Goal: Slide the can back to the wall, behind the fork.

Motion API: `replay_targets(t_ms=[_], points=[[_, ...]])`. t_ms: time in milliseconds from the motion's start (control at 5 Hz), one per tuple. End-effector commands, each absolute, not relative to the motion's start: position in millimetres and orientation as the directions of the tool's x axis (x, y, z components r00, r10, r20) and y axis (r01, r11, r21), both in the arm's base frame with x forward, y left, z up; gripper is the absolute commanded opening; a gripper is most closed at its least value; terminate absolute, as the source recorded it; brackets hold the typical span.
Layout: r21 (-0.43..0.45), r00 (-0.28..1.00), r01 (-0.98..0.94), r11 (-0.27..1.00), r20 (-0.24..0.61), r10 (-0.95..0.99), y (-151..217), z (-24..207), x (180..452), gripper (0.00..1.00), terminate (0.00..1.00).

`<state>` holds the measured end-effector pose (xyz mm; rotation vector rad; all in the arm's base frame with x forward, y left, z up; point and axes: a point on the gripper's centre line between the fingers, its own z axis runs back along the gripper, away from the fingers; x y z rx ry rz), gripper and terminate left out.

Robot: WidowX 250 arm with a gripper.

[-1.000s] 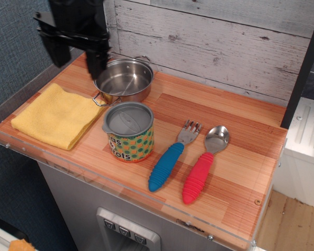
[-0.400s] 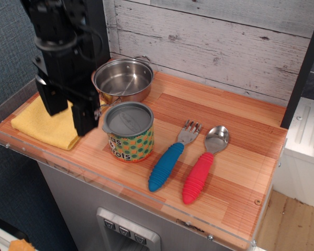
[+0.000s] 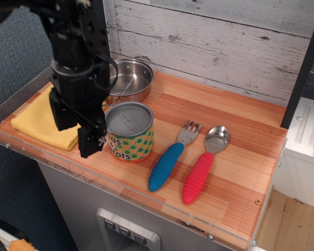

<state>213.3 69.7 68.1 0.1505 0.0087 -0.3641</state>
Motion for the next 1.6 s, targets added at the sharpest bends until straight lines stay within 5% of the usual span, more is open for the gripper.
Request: replay_targets(t_ms=[0,1400], points=[[0.097,0.968,0.251,0.963,-0.006,-0.251,72,65,238,1.00,0.00],[0.135,0.960,0.258,0.957,0.079,-0.270,62,64,302,1.00,0.00]])
